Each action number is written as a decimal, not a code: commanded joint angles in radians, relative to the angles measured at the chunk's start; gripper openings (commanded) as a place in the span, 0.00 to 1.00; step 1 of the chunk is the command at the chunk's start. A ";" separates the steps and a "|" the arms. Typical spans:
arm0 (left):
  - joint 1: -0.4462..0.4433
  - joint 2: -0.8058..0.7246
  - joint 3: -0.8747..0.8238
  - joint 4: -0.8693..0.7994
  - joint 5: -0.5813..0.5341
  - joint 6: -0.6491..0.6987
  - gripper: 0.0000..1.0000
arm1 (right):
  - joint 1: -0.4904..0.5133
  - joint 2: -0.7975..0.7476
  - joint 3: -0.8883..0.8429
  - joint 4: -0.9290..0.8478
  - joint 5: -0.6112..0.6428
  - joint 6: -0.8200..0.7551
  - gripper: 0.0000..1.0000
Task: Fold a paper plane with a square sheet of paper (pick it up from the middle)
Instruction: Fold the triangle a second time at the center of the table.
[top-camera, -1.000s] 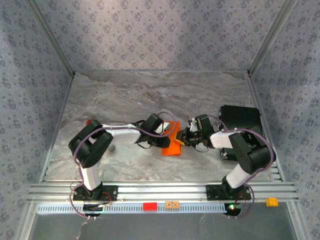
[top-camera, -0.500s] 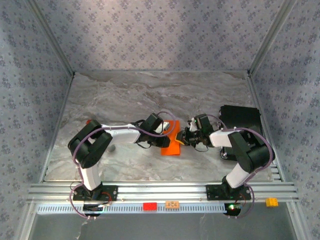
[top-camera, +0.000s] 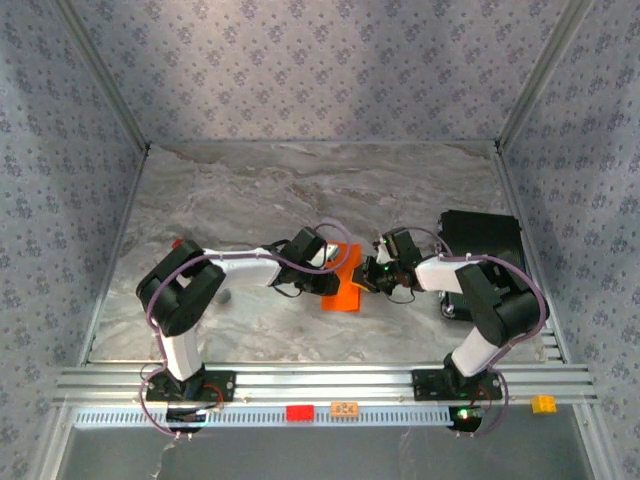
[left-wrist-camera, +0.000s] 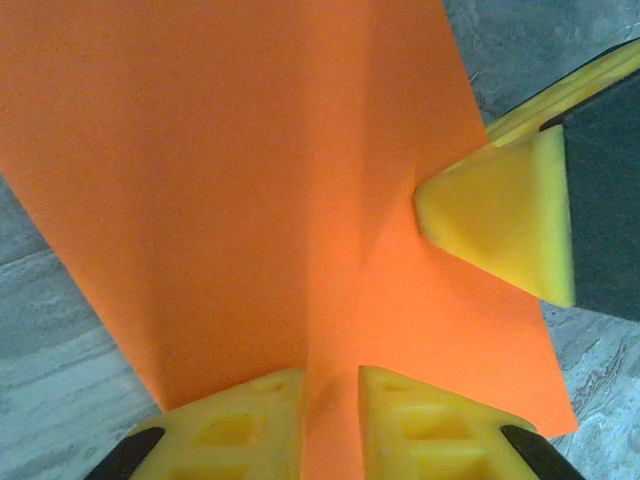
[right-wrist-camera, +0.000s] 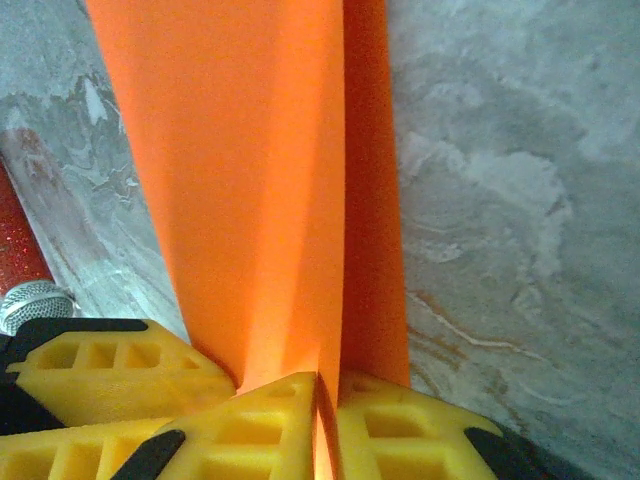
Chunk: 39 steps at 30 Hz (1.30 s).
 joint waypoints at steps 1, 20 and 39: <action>-0.005 -0.016 -0.005 0.002 -0.016 0.021 0.20 | -0.016 -0.015 -0.001 0.028 -0.039 0.021 0.16; -0.316 -0.199 -0.047 -0.018 -0.459 0.329 0.62 | -0.049 -0.026 -0.013 0.095 -0.104 0.087 0.10; -0.446 -0.030 0.081 -0.103 -0.760 0.419 0.69 | -0.055 -0.022 -0.017 0.091 -0.098 0.094 0.10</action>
